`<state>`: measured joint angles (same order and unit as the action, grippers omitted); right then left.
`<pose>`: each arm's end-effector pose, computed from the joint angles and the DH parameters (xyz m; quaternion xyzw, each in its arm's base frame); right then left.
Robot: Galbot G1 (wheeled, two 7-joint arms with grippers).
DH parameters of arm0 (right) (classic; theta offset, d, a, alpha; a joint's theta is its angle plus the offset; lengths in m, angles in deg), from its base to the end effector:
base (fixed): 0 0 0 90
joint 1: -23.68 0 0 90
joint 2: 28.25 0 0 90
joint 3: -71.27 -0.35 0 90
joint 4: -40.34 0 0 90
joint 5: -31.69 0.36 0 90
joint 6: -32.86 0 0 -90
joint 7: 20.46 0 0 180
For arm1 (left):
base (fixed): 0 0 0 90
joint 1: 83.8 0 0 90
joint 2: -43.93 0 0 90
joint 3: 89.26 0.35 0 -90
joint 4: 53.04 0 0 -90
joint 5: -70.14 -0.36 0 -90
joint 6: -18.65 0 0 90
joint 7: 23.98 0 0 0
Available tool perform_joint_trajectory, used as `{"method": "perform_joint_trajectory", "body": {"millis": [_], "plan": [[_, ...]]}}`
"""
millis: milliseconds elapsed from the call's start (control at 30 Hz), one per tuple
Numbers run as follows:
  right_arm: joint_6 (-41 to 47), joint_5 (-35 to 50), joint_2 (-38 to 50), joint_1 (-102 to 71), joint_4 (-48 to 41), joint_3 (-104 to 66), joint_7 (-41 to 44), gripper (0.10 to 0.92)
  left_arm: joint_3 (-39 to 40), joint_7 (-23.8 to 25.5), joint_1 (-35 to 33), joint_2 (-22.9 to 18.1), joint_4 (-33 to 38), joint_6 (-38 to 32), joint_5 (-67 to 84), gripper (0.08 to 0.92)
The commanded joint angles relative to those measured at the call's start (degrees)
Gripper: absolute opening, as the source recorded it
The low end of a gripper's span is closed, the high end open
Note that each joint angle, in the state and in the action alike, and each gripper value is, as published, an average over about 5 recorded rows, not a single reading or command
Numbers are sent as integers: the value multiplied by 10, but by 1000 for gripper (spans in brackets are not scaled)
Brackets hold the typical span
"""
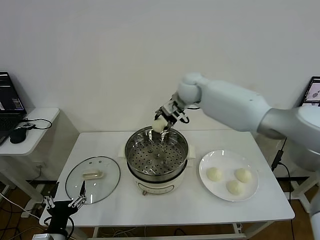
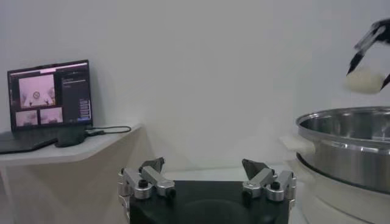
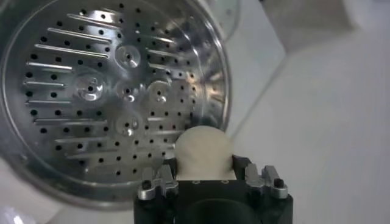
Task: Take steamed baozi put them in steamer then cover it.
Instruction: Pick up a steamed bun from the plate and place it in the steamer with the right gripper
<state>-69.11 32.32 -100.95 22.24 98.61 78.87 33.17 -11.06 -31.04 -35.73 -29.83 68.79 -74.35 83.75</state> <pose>0.6040 0.1294 -0.0557 0.5907 -0.3795 0.7101 0.0526 0.1317 0.1048 -0.3014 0.0656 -0.9952 -0.0587 0.0424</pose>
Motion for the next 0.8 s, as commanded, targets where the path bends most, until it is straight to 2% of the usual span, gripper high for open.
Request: {"method": "perform_joint_trajectory", "body": {"millis": [33, 233, 667, 800], "plan": [[-133, -108, -73, -34, -62, 46, -17, 577, 1, 0, 3, -1, -6, 0, 0, 823], [-169, -167, -88, -55, -99, 29, -40, 584, 3, 1, 9, -4, -10, 0, -1, 823], [-210, -232, -105, -76, -143, 2, -58, 613, 2, 1, 11, -5, -12, 0, -1, 823], [-205, -212, -96, -66, -135, -4, -62, 652, 1, 1, 11, -5, -11, 1, -1, 823]]}}
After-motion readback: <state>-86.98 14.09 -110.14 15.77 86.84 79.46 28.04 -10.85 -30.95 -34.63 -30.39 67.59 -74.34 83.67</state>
